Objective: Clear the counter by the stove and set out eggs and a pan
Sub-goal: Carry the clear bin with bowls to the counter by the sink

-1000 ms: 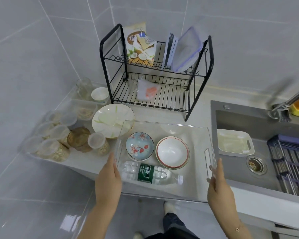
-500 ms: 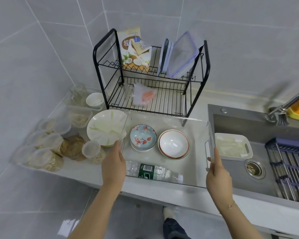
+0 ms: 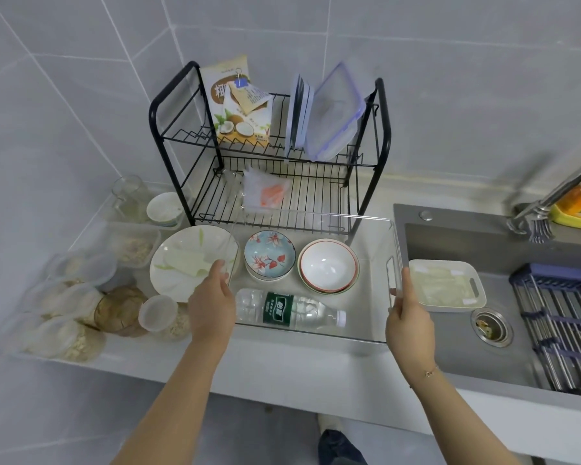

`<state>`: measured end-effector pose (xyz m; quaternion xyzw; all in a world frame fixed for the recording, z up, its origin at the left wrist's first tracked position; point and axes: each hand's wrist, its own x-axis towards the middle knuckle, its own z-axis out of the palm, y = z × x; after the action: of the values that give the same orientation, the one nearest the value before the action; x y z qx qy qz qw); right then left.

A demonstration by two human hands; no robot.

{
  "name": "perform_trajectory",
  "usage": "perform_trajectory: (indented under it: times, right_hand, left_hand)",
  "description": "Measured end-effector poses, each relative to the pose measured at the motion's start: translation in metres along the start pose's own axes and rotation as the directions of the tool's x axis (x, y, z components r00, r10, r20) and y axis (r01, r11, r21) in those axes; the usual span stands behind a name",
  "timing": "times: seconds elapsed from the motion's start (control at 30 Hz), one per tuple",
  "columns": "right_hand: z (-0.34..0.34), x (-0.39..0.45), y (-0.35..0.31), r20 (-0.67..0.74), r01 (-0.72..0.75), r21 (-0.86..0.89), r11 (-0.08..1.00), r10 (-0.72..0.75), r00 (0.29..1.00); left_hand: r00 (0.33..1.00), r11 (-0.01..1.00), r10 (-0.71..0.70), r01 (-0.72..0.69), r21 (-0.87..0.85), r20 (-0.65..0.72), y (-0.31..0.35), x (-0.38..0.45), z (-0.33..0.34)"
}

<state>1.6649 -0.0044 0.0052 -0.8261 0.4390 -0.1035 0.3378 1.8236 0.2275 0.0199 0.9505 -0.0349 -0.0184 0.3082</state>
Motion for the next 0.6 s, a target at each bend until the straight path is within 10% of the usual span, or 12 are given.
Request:
perform_trajectory:
  times: [0.6]
  right_hand:
    - [-0.0034, 0.0016, -0.0045, 0.025, 0.01, 0.027, 1.0, -0.011, 1.0]
  left_hand:
    - [1.0, 1.0, 0.005, -0.005, -0.016, 0.025, 0.0007, 0.0049, -0.0011]
